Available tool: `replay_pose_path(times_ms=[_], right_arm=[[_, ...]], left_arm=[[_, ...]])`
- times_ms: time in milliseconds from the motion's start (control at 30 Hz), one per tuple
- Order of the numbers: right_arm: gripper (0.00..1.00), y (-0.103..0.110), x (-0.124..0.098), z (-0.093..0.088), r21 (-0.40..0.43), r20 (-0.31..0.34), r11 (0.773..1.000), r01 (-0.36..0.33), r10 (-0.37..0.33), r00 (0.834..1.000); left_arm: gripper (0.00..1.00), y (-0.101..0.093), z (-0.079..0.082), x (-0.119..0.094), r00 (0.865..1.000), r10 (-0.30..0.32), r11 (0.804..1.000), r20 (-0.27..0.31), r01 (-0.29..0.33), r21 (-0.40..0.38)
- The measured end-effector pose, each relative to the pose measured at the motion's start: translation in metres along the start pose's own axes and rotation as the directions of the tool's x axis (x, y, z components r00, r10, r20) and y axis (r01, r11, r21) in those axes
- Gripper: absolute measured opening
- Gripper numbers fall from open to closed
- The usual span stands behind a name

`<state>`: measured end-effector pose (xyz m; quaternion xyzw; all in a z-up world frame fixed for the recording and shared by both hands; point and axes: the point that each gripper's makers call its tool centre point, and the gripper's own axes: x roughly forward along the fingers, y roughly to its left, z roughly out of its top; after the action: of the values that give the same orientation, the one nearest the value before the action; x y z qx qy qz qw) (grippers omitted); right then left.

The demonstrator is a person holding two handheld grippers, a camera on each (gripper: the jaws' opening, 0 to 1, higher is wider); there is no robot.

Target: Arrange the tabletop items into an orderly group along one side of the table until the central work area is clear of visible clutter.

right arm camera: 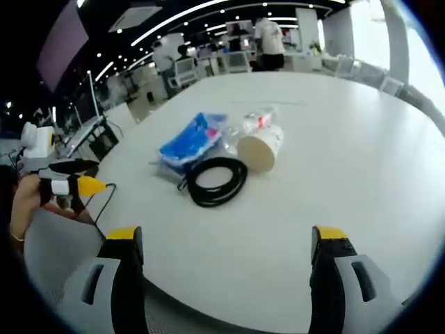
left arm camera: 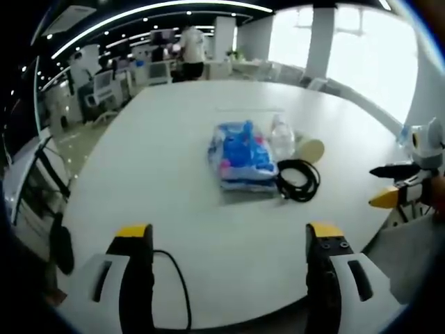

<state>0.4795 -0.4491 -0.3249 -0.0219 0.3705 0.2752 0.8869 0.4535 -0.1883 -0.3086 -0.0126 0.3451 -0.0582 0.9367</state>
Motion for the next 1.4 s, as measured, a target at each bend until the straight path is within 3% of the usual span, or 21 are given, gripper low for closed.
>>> replay_pose_path(times_ms=[1400], right_arm=[[0.99,0.0022,0.0009,-0.0003,-0.015,-0.004,1.0,-0.016,0.016,1.0]], left_arm=[[0.86,0.0001,-0.0002,0.0008,1.0,0.005,1.0,-0.002,-0.005,-0.004]])
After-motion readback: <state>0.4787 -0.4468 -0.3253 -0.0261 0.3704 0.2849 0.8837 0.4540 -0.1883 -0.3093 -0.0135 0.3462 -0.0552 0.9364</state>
